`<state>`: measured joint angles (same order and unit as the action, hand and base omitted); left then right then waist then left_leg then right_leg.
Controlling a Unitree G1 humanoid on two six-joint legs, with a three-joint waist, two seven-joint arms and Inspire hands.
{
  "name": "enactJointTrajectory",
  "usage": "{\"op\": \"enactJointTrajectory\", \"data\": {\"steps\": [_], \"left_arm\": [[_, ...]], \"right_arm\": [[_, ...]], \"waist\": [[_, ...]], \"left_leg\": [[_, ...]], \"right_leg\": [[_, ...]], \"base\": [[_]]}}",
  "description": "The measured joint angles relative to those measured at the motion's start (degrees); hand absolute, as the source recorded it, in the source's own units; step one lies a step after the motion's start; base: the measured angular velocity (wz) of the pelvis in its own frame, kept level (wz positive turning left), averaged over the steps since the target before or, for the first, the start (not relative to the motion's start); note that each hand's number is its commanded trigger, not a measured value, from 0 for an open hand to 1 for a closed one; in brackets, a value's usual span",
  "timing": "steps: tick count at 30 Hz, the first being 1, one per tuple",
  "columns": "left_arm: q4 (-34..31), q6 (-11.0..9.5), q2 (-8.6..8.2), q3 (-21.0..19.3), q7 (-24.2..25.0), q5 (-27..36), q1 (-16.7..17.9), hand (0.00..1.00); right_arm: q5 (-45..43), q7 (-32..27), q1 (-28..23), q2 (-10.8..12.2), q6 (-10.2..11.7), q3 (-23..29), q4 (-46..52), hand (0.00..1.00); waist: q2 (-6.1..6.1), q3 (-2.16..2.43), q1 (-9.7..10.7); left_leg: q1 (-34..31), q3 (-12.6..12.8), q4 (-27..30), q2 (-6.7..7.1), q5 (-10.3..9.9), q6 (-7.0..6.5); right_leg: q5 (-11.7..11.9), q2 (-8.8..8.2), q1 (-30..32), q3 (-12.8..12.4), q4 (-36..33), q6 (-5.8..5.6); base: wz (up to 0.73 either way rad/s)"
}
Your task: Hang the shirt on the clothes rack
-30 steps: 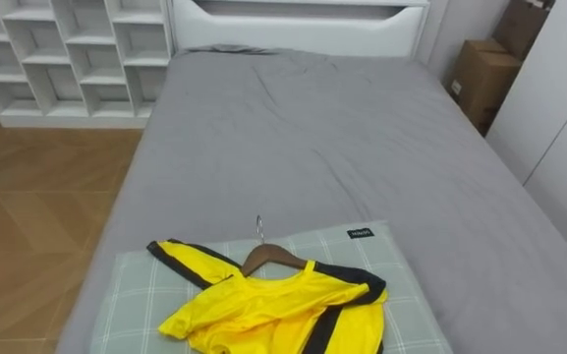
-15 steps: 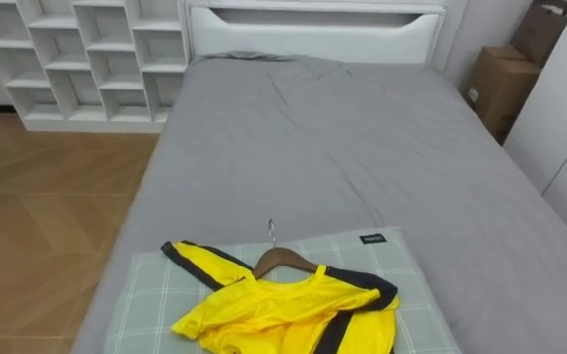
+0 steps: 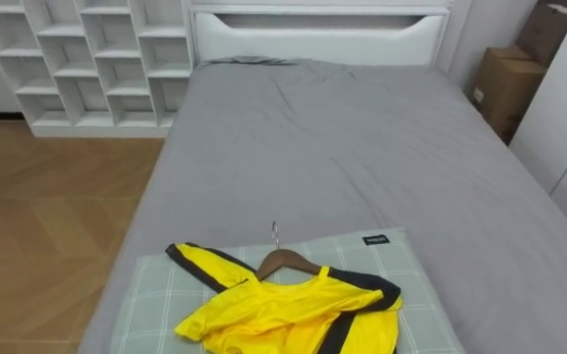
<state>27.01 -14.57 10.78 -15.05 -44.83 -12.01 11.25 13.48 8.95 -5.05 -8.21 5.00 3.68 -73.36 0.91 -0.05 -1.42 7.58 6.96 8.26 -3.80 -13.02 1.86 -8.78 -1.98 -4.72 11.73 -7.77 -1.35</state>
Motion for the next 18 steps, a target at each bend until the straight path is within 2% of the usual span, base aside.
{"op": "enactJointTrajectory", "data": {"steps": [2,4,7,12,18], "left_arm": [[-2.8,-0.2,0.44,0.7,0.0,-3.2,-0.5,0.00],[-4.8,-0.3,1.10,0.8,0.0,-9.0,-1.3,0.00],[-7.7,-0.3,1.21,1.0,0.0,-14.4,-2.4,0.00],[-12.5,0.3,1.24,1.7,0.1,-18.4,-2.5,0.00],[-12.7,0.9,1.39,3.8,0.4,-22.6,-2.5,0.00]], "right_arm": [[0.0,0.1,-0.1,-0.2,0.1,0.0,0.0,0.00],[-0.1,0.3,-0.2,-0.3,0.1,0.0,-0.2,0.00],[0.0,0.6,-0.3,-0.6,0.1,0.0,-0.4,0.00],[0.2,1.4,-0.3,-0.7,-0.1,0.4,-0.4,0.00],[0.7,2.9,-0.5,-1.1,-0.1,0.4,-0.4,0.00]], "waist": [[0.13,0.14,0.7],[0.43,0.10,1.4],[0.79,0.02,1.6],[1.29,-0.02,2.8],[1.45,-0.05,3.3]], "left_leg": [[0.2,-0.7,0.0,0.08,0.0,0.00],[0.1,-0.8,0.0,0.08,0.0,0.00],[0.0,-0.6,0.0,0.10,0.0,0.00],[0.2,-0.1,0.0,0.10,0.0,0.00],[0.1,0.0,0.0,0.10,0.0,0.00]], "right_leg": [[0.0,-0.02,-0.3,0.0,0.0,-0.01],[0.0,0.02,-0.2,-0.1,0.0,-0.01],[0.0,0.04,0.0,-0.5,0.1,-0.01],[0.0,0.03,0.1,-0.6,0.1,-0.01],[0.1,0.06,0.9,-1.2,0.0,0.02]], "base": [[0.00],[0.00],[-0.05],[-0.02],[-0.04]]}}
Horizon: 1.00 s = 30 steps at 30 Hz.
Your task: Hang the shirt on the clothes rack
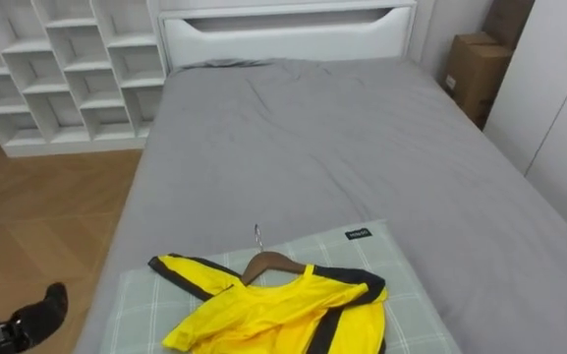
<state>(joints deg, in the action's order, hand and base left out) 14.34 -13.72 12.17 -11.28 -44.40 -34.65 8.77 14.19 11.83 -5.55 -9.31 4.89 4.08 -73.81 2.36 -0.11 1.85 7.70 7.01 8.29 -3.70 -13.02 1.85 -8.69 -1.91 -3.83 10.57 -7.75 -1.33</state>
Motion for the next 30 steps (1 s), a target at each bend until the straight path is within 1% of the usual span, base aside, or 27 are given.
{"op": "enactJointTrajectory", "data": {"steps": [2,7,11,15,17,18,21,25,30], "left_arm": [[0.0,0.1,0.01,1.0,0.0,0.0,0.0,0.00],[0.2,0.2,0.08,3.1,0.0,0.0,-0.1,0.00],[0.3,0.5,0.09,5.3,0.1,-1.6,-0.2,0.00],[0.4,0.9,0.08,7.0,0.4,-3.2,-0.8,0.00],[0.4,1.1,0.09,7.1,1.2,-3.7,-1.6,0.00],[1.1,1.3,0.08,7.2,1.5,-3.8,-2.6,0.00],[2.8,2.3,0.08,7.3,2.9,-5.8,-4.5,0.00],[2.9,2.7,0.07,7.3,4.6,-7.8,-4.5,0.00],[2.9,3.0,0.07,7.3,5.1,-8.9,-4.6,0.00]], "right_arm": [[0.0,0.4,0.0,-0.1,0.0,0.0,0.0,0.00],[-0.1,1.5,0.4,-0.2,0.0,-0.1,0.0,0.00],[-0.3,1.6,0.6,-0.1,0.0,-0.1,0.0,0.00],[-0.3,1.4,0.6,-0.1,0.0,0.0,0.0,0.00],[-0.3,1.3,1.1,-0.1,-0.1,-0.1,0.0,0.00],[-0.3,1.3,1.1,-0.1,-0.1,-0.2,0.0,0.00],[-0.3,1.2,1.2,-0.1,-0.7,-0.4,0.0,0.00],[-0.3,1.2,1.3,0.0,-0.7,-0.4,0.0,0.00],[-0.3,0.9,1.3,0.0,-0.7,-0.4,0.0,0.00]], "waist": [[0.02,-0.02,0.1],[-0.06,-0.08,1.3],[-0.37,-0.30,2.4],[-0.65,-0.47,2.7],[-0.76,-0.52,2.8],[-0.85,-0.57,2.8],[-0.96,-0.58,2.8],[-1.12,-0.48,2.9],[-1.12,-0.40,3.0]], "left_leg": [[0.1,0.0,0.0,0.03,0.0,0.00],[0.1,0.1,0.0,0.09,0.0,0.00],[0.1,0.4,0.0,0.10,0.0,0.00],[0.1,0.5,0.0,0.09,0.0,0.00],[0.1,0.5,0.0,0.09,0.0,0.00],[0.1,0.6,0.0,0.09,0.0,0.00],[0.0,0.7,0.0,0.09,0.0,0.00],[-0.1,0.8,0.0,0.09,0.0,0.00],[-0.1,0.8,0.0,0.09,0.0,0.00]], "right_leg": [[0.1,0.03,0.1,-0.4,0.0,-0.05],[0.1,0.05,0.1,-1.0,0.0,-0.06],[0.1,0.06,0.1,-1.2,-0.1,-0.06],[0.1,0.06,0.1,-1.2,0.0,-0.07],[0.1,0.06,0.1,-1.2,0.0,-0.07],[0.1,0.06,0.1,-1.2,0.0,-0.07],[0.1,0.06,0.1,-1.2,0.0,-0.07],[0.1,0.06,0.1,-1.2,0.0,-0.08],[0.1,0.06,0.2,-1.2,0.0,-0.08]], "base": [[-0.08],[-0.06],[-0.03],[0.00],[0.00],[0.00],[0.00],[0.00],[0.00]]}}
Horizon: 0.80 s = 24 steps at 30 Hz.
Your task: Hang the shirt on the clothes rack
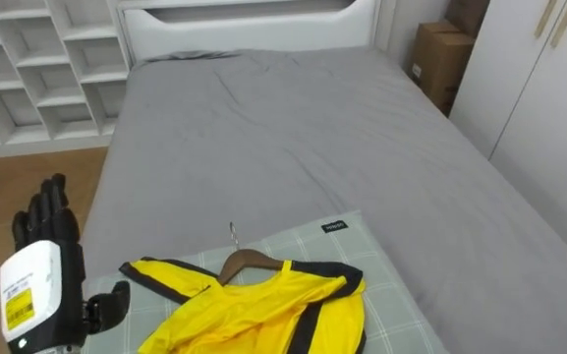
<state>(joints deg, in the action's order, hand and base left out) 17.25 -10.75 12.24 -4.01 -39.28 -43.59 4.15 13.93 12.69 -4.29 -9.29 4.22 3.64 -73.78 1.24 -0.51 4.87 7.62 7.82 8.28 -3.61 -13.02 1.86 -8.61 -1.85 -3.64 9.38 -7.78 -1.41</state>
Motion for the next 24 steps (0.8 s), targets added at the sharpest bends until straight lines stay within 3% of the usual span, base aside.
{"op": "enactJointTrajectory", "data": {"steps": [9,18,24], "left_arm": [[-0.3,2.1,0.07,0.4,0.0,-3.6,-1.7,0.00],[0.7,2.8,0.16,4.3,0.3,-3.2,-3.6,0.00],[2.5,3.2,0.17,5.0,3.8,-3.2,-3.7,0.00]], "right_arm": [[-0.1,-1.4,-0.1,0.0,0.0,0.1,0.0,0.00],[0.2,-1.5,0.1,-0.2,0.0,0.0,0.0,0.00],[0.2,-1.1,0.4,-0.2,-0.1,0.0,0.2,0.00]], "waist": [[0.81,0.66,0.8],[1.22,0.28,1.8],[1.21,0.25,3.1]], "left_leg": [[-0.3,0.0,0.0,0.00,0.0,0.00],[-0.2,0.9,-0.1,0.00,0.0,0.00],[-0.3,1.4,-0.1,0.10,0.0,-0.01]], "right_leg": [[0.0,0.00,0.5,-0.1,-0.2,-0.01],[0.0,0.00,0.6,-0.9,-0.7,-0.01],[0.0,-0.01,1.5,-1.6,-0.8,-0.05]], "base": [[0.00],[-0.03],[-0.06]]}}
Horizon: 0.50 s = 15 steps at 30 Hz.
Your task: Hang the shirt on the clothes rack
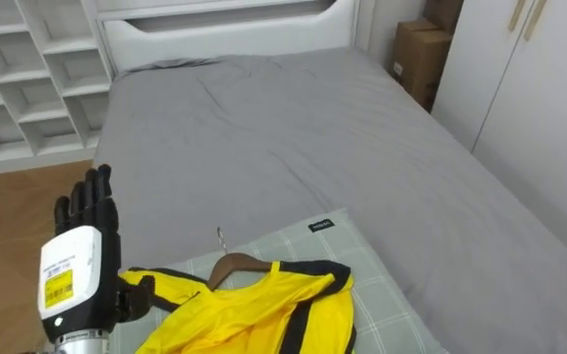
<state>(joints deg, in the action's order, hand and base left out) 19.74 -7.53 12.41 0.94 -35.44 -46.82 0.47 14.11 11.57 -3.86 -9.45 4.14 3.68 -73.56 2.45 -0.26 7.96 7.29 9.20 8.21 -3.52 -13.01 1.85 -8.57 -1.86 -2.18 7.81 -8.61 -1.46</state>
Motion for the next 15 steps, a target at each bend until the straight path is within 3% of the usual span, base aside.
{"op": "enactJointTrajectory", "data": {"steps": [8,15], "left_arm": [[0.1,0.3,0.44,1.6,2.9,0.4,-0.3,0.00],[4.9,0.5,0.45,2.5,5.3,8.1,-4.1,0.00]], "right_arm": [[-0.2,0.5,0.3,-0.1,0.1,0.0,0.1,0.00],[-0.7,0.0,0.6,-0.1,0.1,-0.1,0.2,0.00]], "waist": [[0.00,-0.01,0.5],[-0.11,-0.08,1.2]], "left_leg": [[-1.0,0.0,0.0,-0.01,0.0,-0.01],[-0.8,0.1,0.0,-0.01,0.0,-0.01]], "right_leg": [[0.3,-0.01,1.0,0.0,-0.1,-0.07],[0.3,0.04,1.1,-0.5,-0.1,-0.07]], "base": [[0.00],[-0.05]]}}
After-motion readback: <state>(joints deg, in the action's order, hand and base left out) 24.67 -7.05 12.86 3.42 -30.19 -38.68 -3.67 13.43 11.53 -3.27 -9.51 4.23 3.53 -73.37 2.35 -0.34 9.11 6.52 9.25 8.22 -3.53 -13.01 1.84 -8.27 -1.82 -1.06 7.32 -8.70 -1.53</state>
